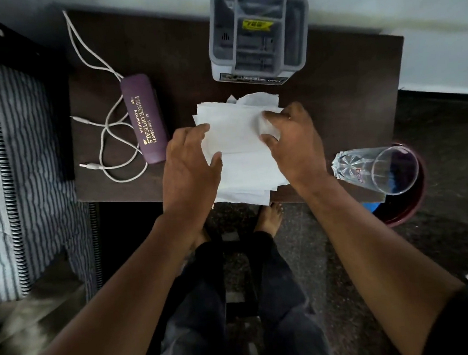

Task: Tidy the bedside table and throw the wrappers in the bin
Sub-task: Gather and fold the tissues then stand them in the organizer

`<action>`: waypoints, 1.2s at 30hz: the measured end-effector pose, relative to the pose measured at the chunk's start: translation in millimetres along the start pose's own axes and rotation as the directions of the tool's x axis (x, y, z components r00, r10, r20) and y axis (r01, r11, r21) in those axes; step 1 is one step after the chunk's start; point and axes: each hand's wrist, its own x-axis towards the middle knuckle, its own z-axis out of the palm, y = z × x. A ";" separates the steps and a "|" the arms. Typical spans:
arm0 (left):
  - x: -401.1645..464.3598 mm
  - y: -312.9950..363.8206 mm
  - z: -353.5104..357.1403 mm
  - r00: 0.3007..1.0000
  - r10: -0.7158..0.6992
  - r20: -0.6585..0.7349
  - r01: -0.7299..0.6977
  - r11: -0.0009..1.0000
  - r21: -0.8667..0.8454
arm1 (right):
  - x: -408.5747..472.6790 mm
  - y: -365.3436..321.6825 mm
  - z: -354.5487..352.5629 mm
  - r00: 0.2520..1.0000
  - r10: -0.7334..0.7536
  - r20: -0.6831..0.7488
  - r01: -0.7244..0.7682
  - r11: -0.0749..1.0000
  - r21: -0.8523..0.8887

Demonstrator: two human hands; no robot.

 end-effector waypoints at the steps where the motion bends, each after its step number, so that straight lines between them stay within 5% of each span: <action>1: 2.9 -0.9 -0.2 1.000 0.003 -0.018 -0.003 1.000 0.001 | -0.1 1.9 2.1 0.999 -0.007 -0.032 0.007 1.000 0.007; 4: 10.3 1.1 0.4 0.998 0.050 -0.044 -0.048 0.997 0.053 | -3.7 5.3 6.4 0.994 -0.023 -0.106 0.029 0.998 0.057; 8: 15.7 10.4 11.0 0.992 0.115 0.051 -0.125 0.929 0.349 | -18.1 3.5 8.2 0.990 -0.037 -0.136 0.044 0.998 0.045; 17: -27.6 -16.2 17.2 0.949 0.279 0.145 -0.314 0.828 0.464 | -77.8 20.7 -5.3 0.991 -0.120 -0.059 0.123 0.991 0.053; 24: -39.7 -19.7 5.3 0.969 0.199 0.146 -0.237 0.916 0.323 | -65.8 18.5 -19.4 0.978 0.004 -0.211 0.021 0.993 0.112; 30: -2.1 -0.2 -2.0 0.984 0.174 0.035 -0.176 0.932 0.317 | -5.6 2.7 3.6 0.995 -0.094 -0.026 0.091 0.990 -0.109; 36: 3.8 7.4 -0.3 0.989 0.148 0.018 -0.145 0.927 0.347 | -16.4 5.0 7.5 0.973 -0.151 -0.173 0.124 0.979 -0.159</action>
